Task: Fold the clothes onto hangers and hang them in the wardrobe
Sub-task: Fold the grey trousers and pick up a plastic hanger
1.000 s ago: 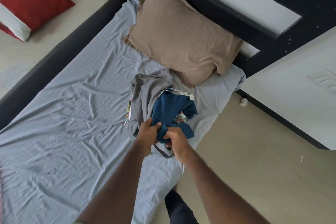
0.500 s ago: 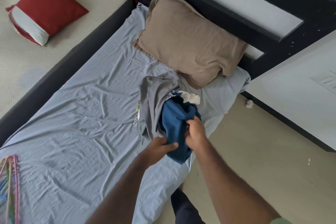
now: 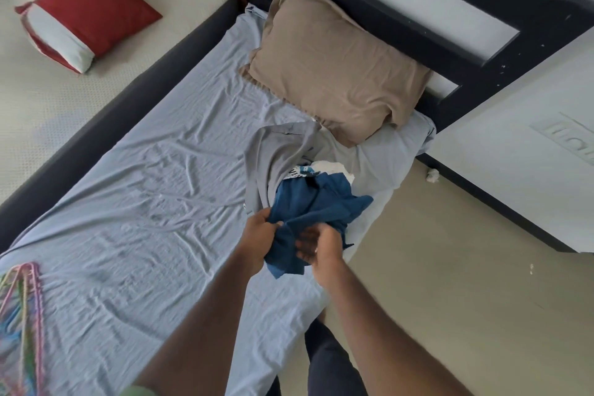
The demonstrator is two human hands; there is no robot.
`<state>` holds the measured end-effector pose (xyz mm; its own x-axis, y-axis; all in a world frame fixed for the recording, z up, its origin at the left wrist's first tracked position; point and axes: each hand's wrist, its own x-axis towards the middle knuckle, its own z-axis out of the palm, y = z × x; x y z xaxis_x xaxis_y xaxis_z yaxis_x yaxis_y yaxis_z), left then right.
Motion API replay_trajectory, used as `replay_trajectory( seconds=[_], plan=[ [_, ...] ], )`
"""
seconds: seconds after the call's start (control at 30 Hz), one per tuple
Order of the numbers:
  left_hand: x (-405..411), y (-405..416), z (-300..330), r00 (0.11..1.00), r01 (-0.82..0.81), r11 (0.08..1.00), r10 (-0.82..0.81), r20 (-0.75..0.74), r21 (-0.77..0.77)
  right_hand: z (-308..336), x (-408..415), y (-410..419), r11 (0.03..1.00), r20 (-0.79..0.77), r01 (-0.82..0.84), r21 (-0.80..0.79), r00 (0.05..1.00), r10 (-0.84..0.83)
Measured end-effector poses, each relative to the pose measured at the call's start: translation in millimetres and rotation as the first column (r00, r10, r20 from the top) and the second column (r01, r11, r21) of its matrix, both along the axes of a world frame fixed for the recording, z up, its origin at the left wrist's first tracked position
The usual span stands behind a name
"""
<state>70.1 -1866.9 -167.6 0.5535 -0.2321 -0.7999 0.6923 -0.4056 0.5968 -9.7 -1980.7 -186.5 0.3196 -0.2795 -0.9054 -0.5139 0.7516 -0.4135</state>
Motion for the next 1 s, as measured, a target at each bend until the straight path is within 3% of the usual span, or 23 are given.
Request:
replay_trajectory(
  seconds=[0.07,0.17,0.27,0.33,0.4,0.5,0.6,0.7,0.83,0.9,1.0],
  plan=[
    [-2,16,5,0.997,0.069,0.996,-0.07,-0.026,-0.064,1,-6,0,0.986,-0.029,0.14,0.091,0.99,-0.138],
    [-11,36,11,0.988,0.138,0.981,-0.147,-0.054,-0.14,-3,-9,7,0.994,-0.02,0.078,0.078,0.997,-0.076],
    [-19,47,7,0.969,0.246,0.969,-0.246,0.0,0.014,2,-8,17,0.995,0.026,0.099,-0.027,0.995,-0.098],
    [-23,50,3,0.956,0.276,0.951,-0.287,0.064,0.143,8,-4,16,0.974,0.131,0.225,0.007,0.966,-0.223],
    [-25,50,5,0.946,0.282,0.944,-0.304,0.116,0.174,16,4,14,0.955,0.243,0.293,0.035,0.925,-0.293],
    [-23,45,16,0.943,0.276,0.954,-0.293,0.159,0.121,28,22,12,0.971,0.331,0.239,-0.024,0.918,-0.218],
    [-16,35,33,0.934,0.296,0.951,-0.308,0.179,0.093,50,40,6,0.984,0.308,0.093,-0.15,0.95,-0.043],
    [-8,27,44,0.918,0.331,0.938,-0.345,0.196,0.103,56,46,-1,0.935,0.184,-0.067,-0.35,0.973,0.138],
    [-1,19,49,0.907,0.354,0.927,-0.372,0.199,0.122,48,43,-40,0.667,-0.258,-0.304,-0.68,0.951,0.17],
    [2,22,47,0.907,0.365,0.921,-0.386,0.171,0.138,39,44,-63,0.528,-0.471,-0.48,-0.701,0.867,0.163],
    [4,30,32,0.91,0.364,0.917,-0.387,0.149,0.162,28,42,-64,0.403,-0.613,-0.648,-0.647,0.755,0.231]
  ],
)
